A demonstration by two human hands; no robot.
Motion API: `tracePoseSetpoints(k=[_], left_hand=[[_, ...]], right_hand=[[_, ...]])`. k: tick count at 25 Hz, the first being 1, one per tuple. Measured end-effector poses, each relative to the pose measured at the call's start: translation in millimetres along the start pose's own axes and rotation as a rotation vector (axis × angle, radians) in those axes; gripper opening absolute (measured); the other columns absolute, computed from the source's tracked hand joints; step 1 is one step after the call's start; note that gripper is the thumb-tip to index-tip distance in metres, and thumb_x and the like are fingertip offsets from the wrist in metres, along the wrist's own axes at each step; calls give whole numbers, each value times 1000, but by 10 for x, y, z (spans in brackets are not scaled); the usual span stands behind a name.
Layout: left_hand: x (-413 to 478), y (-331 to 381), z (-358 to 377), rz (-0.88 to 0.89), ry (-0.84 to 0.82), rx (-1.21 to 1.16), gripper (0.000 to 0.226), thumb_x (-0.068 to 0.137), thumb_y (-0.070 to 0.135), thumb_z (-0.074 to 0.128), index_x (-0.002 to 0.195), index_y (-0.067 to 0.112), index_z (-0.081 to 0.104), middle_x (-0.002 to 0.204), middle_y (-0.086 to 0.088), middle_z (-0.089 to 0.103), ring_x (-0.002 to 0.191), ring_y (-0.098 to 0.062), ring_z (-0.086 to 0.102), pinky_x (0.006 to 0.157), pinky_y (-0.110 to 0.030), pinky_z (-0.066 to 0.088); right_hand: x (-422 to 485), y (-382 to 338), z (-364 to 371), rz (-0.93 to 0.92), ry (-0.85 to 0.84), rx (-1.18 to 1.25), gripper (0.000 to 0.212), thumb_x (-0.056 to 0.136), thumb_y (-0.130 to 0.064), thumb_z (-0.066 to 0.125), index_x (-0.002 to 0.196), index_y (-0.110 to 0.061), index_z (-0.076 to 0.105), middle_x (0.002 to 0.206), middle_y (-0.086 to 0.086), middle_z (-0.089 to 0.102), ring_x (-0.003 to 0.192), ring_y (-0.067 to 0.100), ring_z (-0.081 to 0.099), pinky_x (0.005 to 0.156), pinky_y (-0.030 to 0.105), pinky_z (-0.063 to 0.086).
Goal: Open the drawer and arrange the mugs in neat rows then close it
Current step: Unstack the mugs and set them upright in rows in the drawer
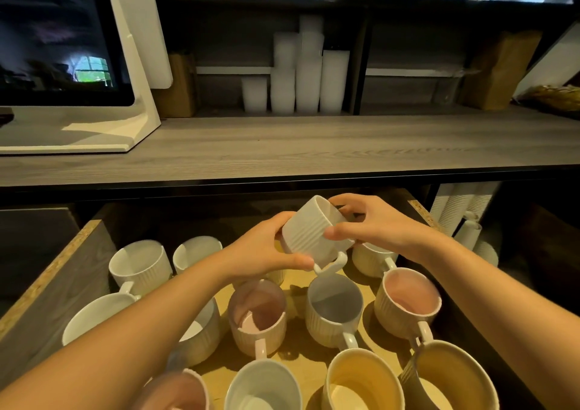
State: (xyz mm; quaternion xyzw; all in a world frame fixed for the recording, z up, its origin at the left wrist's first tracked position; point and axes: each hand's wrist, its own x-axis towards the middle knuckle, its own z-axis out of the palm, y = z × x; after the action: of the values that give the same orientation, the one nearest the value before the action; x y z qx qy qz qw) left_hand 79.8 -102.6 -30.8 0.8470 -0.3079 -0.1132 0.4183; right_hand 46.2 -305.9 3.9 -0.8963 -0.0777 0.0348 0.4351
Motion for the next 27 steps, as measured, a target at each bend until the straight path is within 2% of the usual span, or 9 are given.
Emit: tracePoseSetpoints(k=[2,4,6,8,13,20,23,25,27], left_hand=[[7,-40,18,-53,-3,206,73,82,35,68,142,31,26,141,5,41,127,-13,42,100,-29,42],[-13,-154,9,-136,27,523,72,89,38,57,148,28,17,155,2,24,140,-20,26,113,-40,24],[-51,-308,-22,-207,32,667,69,93,39,50,149,25,14,157,0,18,143,-22,20,115,-40,17],[-82,-449,-69,-261,14,666,69,92,42,49,149,24,14,156,-1,21,141,-22,24,114,-40,20],[-68,-547,-81,-287,22,623,75,89,50,50,149,25,13,155,-2,24,139,-23,28,113,-42,24],[225,-415,-140,-349,-47,727,84,84,55,55,149,21,15,154,-6,27,139,-28,28,113,-46,20],[303,-397,-87,-390,-97,785,82,81,55,59,146,23,22,147,-6,37,132,-27,39,108,-45,31],[321,-421,-68,-412,-61,793,80,78,55,63,143,24,29,142,-5,43,125,-26,47,100,-41,43],[325,-433,-69,-428,-26,782,80,76,54,66,142,23,33,140,-5,46,122,-25,50,95,-39,48]], right_hand=[[53,43,93,13,166,-156,69,72,-40,74,132,-23,45,116,-4,52,94,9,52,66,13,43],[100,127,174,61,306,-223,78,68,-46,75,134,-21,43,121,-3,52,100,10,47,74,20,45],[144,208,219,114,387,-218,81,66,-49,75,135,-21,43,125,1,54,102,12,48,78,26,46],[181,248,253,136,414,-255,81,67,-49,76,135,-20,43,125,4,55,104,14,50,80,27,46],[261,233,350,164,322,-413,78,67,-43,78,133,-18,44,126,5,54,101,13,50,81,29,48],[456,222,349,243,102,-547,82,68,-41,79,136,-18,41,132,6,52,116,22,51,90,32,50],[482,275,386,255,64,-564,82,67,-44,78,136,-20,41,132,5,51,116,21,51,90,31,51],[507,303,410,254,65,-566,81,68,-45,77,136,-19,42,132,5,52,115,21,52,89,31,51],[533,315,435,252,70,-567,80,68,-46,77,135,-19,42,131,5,53,114,21,53,88,30,51]])
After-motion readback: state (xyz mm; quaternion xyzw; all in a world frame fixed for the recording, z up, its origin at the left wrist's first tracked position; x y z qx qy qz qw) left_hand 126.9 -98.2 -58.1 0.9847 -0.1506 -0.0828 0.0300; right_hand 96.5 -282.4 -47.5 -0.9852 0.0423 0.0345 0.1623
